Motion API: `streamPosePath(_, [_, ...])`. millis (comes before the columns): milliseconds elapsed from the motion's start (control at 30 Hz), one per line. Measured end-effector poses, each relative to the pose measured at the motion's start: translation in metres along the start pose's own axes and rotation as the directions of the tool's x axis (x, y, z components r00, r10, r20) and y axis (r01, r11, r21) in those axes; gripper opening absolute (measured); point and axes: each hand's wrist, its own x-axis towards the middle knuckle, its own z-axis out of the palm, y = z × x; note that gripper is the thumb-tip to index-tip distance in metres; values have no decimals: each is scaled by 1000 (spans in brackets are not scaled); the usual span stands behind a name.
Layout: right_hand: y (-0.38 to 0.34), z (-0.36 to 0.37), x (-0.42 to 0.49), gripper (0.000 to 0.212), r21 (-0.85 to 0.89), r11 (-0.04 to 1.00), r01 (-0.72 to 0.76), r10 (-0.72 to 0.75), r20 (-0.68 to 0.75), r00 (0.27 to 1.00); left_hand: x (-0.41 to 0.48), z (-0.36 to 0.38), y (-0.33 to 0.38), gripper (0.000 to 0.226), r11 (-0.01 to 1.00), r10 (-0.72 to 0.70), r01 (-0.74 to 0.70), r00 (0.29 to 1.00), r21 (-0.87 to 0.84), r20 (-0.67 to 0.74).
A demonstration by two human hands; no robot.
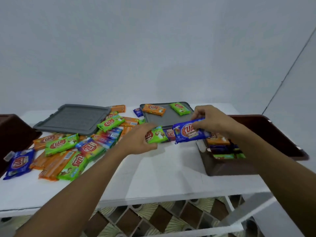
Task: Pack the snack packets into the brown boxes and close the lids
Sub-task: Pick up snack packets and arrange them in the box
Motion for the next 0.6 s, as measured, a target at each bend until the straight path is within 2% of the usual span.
streamPosePath(67, [22,-25,-6,18,41,999,-18,20,-42,999,18,-1,27,75,1000,2,-3,1000,16,17])
streamPosePath(167, [66,-60,-13,15,93,992,-82,88,-61,994,47,0,73,75,996,88,-87,996,-18,26])
streamPosePath(333, [138,-96,-22,12,83,986,-142,144,-19,989,89,11,151,74,978,209,-209,978,10,-18])
streamPosePath(400, [162,-105,-26,10,19,987,-158,158,40,987,102,21,181,73,967,250,-252,967,43,51])
streamPosePath(467, [180,-108,-29,12,-42,989,-143,148,145,978,113,36,203,73,947,277,-301,942,109,191])
streamPosePath(533, [196,-108,-29,16,-160,984,-80,117,242,963,123,58,219,75,931,230,-304,917,199,328])
streamPosePath(600, [203,-103,-27,19,-368,929,37,72,277,958,124,78,226,75,923,156,-289,885,254,438])
